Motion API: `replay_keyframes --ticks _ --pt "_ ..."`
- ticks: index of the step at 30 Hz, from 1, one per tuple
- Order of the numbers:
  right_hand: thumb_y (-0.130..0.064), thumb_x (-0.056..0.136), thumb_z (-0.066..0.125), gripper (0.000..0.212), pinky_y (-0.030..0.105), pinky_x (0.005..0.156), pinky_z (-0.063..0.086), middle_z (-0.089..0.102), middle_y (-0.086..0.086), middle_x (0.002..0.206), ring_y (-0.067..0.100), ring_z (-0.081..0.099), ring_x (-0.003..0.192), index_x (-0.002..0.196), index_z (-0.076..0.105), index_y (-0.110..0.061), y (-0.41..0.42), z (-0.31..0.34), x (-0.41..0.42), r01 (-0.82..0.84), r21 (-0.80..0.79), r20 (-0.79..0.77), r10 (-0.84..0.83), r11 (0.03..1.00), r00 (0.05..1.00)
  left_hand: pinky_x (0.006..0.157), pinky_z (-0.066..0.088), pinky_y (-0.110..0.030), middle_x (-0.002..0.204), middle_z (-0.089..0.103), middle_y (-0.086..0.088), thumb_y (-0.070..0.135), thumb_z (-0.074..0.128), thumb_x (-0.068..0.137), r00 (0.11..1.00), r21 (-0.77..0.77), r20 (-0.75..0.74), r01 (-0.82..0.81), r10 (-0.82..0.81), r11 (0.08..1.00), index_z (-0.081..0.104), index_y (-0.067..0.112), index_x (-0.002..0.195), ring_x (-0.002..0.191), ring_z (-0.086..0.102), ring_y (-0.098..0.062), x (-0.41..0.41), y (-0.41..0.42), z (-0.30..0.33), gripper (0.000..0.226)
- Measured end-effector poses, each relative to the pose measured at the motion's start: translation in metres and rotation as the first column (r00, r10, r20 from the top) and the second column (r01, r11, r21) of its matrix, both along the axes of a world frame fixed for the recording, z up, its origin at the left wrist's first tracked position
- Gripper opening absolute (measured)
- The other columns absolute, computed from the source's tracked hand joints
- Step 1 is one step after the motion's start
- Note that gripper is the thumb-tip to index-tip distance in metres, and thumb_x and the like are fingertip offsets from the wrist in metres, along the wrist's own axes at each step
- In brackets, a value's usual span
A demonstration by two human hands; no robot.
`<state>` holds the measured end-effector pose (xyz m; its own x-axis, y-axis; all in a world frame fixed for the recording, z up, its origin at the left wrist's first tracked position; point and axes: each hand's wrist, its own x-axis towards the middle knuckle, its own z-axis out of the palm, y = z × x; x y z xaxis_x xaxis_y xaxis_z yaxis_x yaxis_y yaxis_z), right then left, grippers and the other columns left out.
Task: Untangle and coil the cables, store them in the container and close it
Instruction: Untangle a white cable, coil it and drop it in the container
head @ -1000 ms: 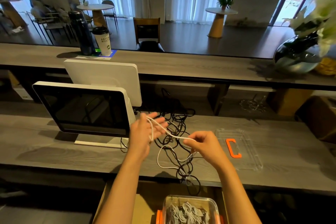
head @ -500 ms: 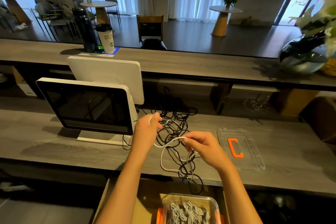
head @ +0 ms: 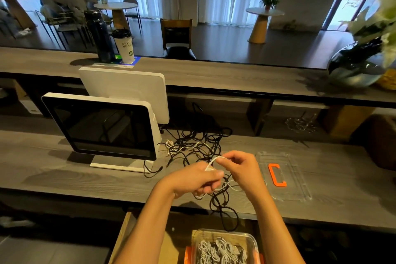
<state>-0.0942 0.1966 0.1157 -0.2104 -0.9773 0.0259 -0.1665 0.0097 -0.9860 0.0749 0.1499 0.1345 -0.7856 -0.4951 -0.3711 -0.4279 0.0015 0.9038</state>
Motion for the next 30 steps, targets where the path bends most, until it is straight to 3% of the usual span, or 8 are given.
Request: replay_keyframes --ticks 4,8,13,15,17,20,24,30 --pt "-0.021 0.084 0.077 0.012 0.016 0.05 0.04 0.061 -0.004 0.056 0.004 0.049 0.051 0.074 0.078 -0.015 0.001 -0.002 -0.008 0.041 0.083 -0.011 -0.04 0.996 0.999 0.048 0.038 -0.019 0.062 0.056 0.004 0.042 0.038 0.106 0.955 0.012 -0.13 -0.268 0.268 0.963 0.064 0.014 0.082 0.05 0.046 -0.008 0.012 -0.008 0.001 0.045" --pt "-0.024 0.083 0.078 0.011 0.019 0.06 0.048 0.068 0.0 0.063 0.007 0.058 0.06 0.074 0.079 -0.017 0.002 -0.006 -0.016 0.054 0.124 -0.014 -0.052 0.991 0.999 0.059 0.055 -0.032 0.07 0.069 -0.008 0.041 0.035 0.107 0.788 -0.06 -0.158 -0.609 0.595 0.791 0.069 0.004 0.092 0.058 0.064 -0.018 0.016 -0.016 -0.004 0.052" --pt "-0.021 0.084 0.076 0.009 0.021 0.066 0.053 0.073 0.003 0.072 0.01 0.066 0.069 0.076 0.078 -0.018 0.002 -0.008 -0.019 0.067 0.078 0.004 -0.067 0.995 0.998 0.086 0.058 -0.043 0.103 0.075 -0.017 0.039 0.029 0.108 0.313 0.605 -0.425 -0.6 0.85 0.523 0.062 0.001 0.114 0.099 0.073 -0.03 0.017 -0.02 0.0 0.051" --pt "-0.017 0.086 0.074 0.008 0.021 0.067 0.054 0.074 0.004 0.073 0.012 0.068 0.069 0.078 0.078 -0.015 0.003 -0.009 -0.021 0.07 0.08 0.04 -0.074 0.994 0.996 0.087 0.054 -0.043 0.089 0.074 -0.012 0.042 0.028 0.107 0.111 0.75 -0.446 -0.495 0.888 0.439 0.061 0.003 0.105 0.093 0.074 -0.027 0.023 -0.026 0.005 0.052" --pt "-0.015 0.086 0.074 0.007 0.025 0.071 0.054 0.074 0.006 0.074 0.016 0.068 0.071 0.081 0.079 -0.014 0.003 -0.011 -0.022 0.04 0.09 0.052 -0.044 0.995 0.998 0.079 0.054 -0.037 0.073 0.062 -0.005 0.044 0.03 0.107 0.036 0.771 -0.452 -0.487 0.891 0.41 0.059 0.008 0.094 0.074 0.068 -0.02 0.028 -0.029 0.007 0.049" --pt "-0.016 0.087 0.073 0.009 0.027 0.07 0.052 0.072 0.003 0.073 0.014 0.064 0.069 0.081 0.079 -0.019 0.003 -0.01 -0.018 -0.005 0.064 0.023 0.004 0.998 1.0 0.061 0.047 -0.028 0.066 0.053 -0.002 0.043 0.034 0.107 0.079 0.654 -0.439 -0.655 0.895 0.378 0.06 0.01 0.09 0.058 0.051 -0.013 0.027 -0.029 0.003 0.045" --pt "-0.013 0.092 0.067 0.014 0.024 0.066 0.051 0.068 0.0 0.073 0.011 0.059 0.069 0.088 0.079 -0.019 0.005 -0.001 -0.013 -0.106 -0.008 -0.021 0.106 0.994 0.994 0.051 0.044 -0.024 0.067 0.053 -0.001 0.031 0.042 0.106 0.273 0.173 -0.372 -0.919 0.887 0.355 0.064 0.011 0.089 0.056 0.048 -0.011 0.021 -0.03 -0.003 0.035" --pt "-0.013 0.093 0.066 0.016 0.023 0.055 0.047 0.064 -0.004 0.061 0.007 0.054 0.058 0.087 0.078 -0.023 0.002 0.013 0.005 -0.103 -0.104 -0.06 0.098 0.989 0.993 0.063 0.04 -0.029 0.07 0.061 0.002 0.05 0.035 0.104 0.754 -0.303 -0.061 -0.638 0.654 0.708 0.07 0.018 0.09 0.064 0.054 -0.011 0.006 -0.018 0.0 0.049"
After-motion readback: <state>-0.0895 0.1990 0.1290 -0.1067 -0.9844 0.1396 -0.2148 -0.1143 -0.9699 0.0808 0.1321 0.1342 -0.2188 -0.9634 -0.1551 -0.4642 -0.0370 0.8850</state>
